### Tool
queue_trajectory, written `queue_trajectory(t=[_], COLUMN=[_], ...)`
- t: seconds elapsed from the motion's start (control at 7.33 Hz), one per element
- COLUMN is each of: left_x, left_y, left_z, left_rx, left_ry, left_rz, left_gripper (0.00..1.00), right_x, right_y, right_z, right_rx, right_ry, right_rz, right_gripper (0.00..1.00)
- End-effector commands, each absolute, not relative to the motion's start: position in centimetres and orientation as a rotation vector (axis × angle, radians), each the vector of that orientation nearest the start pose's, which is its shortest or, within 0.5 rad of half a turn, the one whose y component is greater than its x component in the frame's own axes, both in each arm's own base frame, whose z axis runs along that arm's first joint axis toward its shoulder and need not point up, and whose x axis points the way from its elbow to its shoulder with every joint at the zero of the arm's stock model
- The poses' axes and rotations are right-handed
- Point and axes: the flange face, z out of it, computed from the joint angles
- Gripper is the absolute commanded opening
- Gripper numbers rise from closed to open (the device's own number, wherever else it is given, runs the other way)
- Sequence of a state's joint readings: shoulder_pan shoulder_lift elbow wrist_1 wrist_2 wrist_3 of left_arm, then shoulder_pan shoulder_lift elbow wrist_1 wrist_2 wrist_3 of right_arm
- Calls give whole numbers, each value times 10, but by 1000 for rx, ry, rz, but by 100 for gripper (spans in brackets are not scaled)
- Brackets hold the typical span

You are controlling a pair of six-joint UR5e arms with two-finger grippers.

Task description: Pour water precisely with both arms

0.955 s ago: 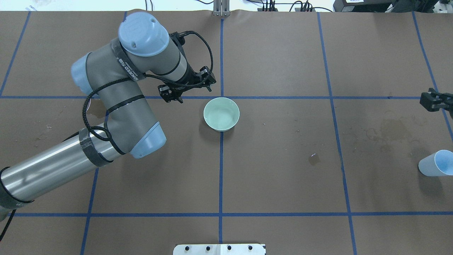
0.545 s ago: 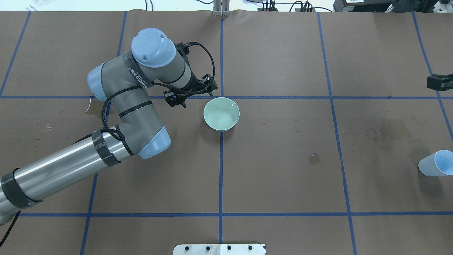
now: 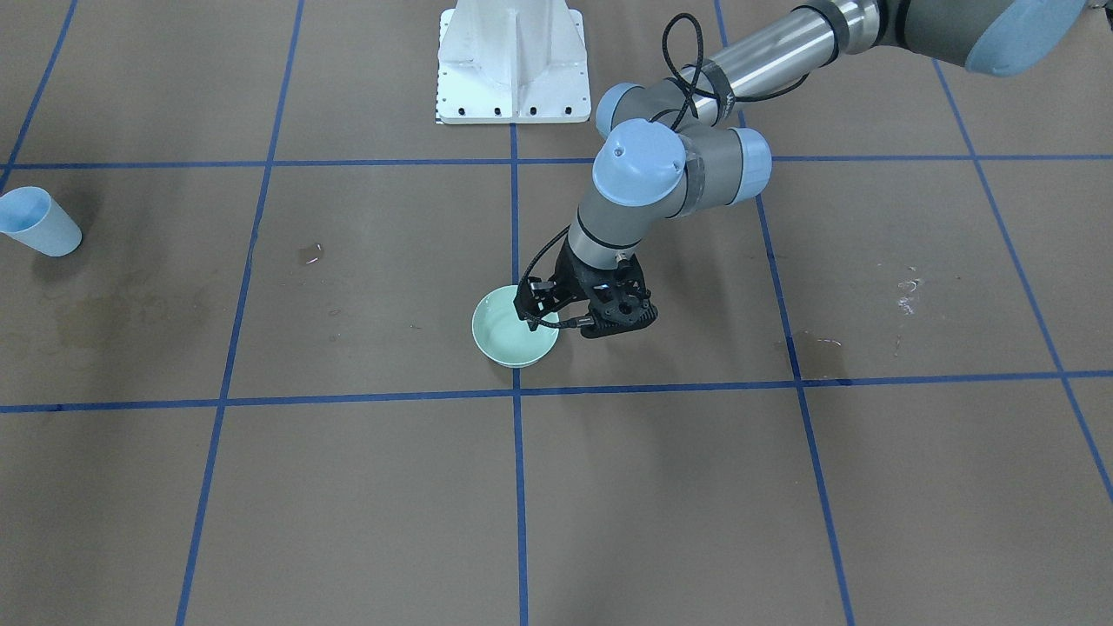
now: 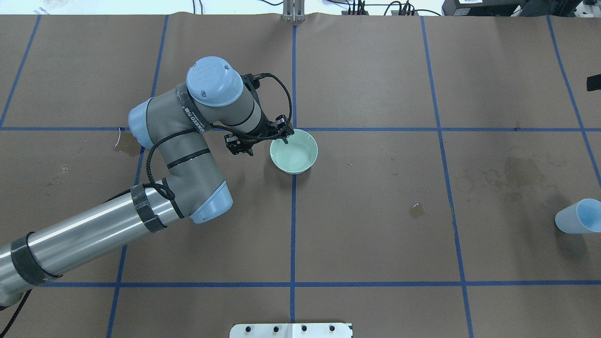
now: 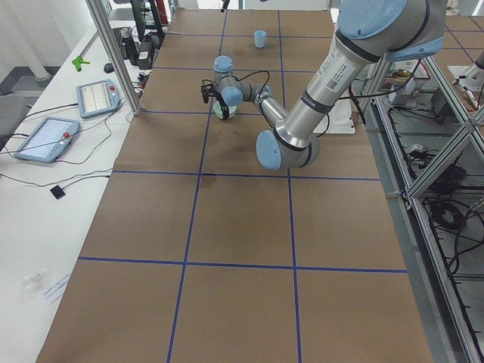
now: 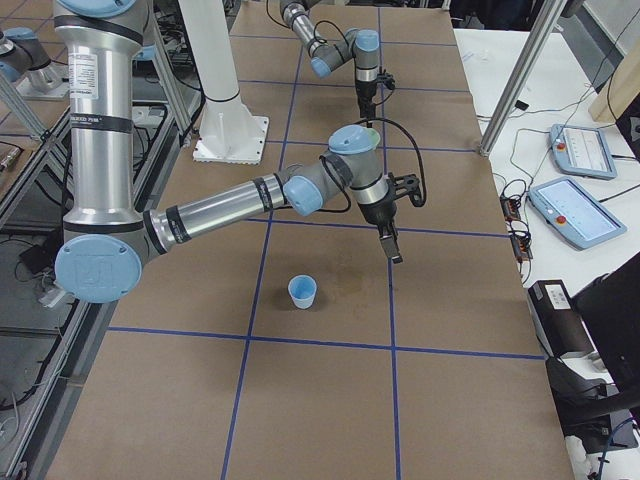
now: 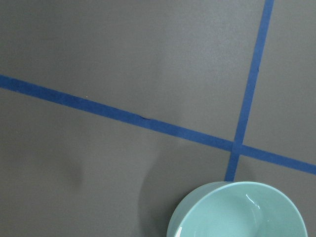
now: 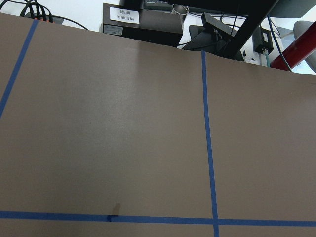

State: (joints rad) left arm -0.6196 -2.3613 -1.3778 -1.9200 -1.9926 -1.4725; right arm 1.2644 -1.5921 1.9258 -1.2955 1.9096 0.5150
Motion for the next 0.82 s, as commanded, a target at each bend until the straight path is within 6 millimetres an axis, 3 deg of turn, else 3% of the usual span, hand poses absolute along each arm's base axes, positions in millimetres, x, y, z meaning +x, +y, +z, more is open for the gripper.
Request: queue_trajectory(t=[0.0, 0.27, 0.41, 0.55, 0.68], left_x=[574, 578, 588, 593, 593], left_y=[-505, -506, -500, -499, -499], left_z=[213, 219, 223, 224, 221], left_rx=[-46, -44, -28, -18, -10], left_ry=[1009, 997, 992, 1006, 1010], left_rz=[-259, -263, -263, -254, -242], left_gripper=[81, 56, 52, 30, 0], right_x=[-27, -18, -20, -19, -19], right_y=[-524, -528, -528, -528, -533], right_z=[507, 525, 535, 545, 548], right_rx=[342, 297, 267, 242, 233], right_ry=[-646, -705, -713, -729, -743], right_rz=[49, 27, 28, 19, 16], right_gripper=[99, 99, 99, 99, 99])
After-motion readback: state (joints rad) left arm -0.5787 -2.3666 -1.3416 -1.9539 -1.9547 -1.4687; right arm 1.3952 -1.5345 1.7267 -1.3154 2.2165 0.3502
